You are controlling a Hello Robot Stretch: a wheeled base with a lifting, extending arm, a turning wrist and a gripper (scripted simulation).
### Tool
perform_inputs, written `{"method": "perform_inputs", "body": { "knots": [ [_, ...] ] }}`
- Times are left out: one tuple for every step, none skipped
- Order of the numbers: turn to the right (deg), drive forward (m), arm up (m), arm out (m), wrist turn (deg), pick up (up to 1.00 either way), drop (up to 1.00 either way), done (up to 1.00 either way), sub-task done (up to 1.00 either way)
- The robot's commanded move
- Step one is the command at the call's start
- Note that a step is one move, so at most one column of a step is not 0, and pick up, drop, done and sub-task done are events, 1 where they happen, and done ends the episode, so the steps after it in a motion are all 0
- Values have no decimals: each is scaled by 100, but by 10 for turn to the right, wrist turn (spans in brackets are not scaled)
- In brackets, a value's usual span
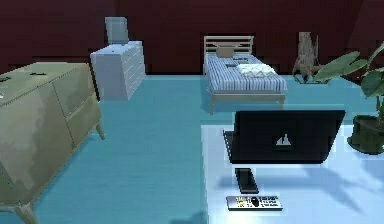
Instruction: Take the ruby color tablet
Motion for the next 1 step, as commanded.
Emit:
{"method": "perform_inputs", "body": {
  "knots": [
    [0, 0, -30, 0, 0, 0, 0, 0, 0]
  ]
}}
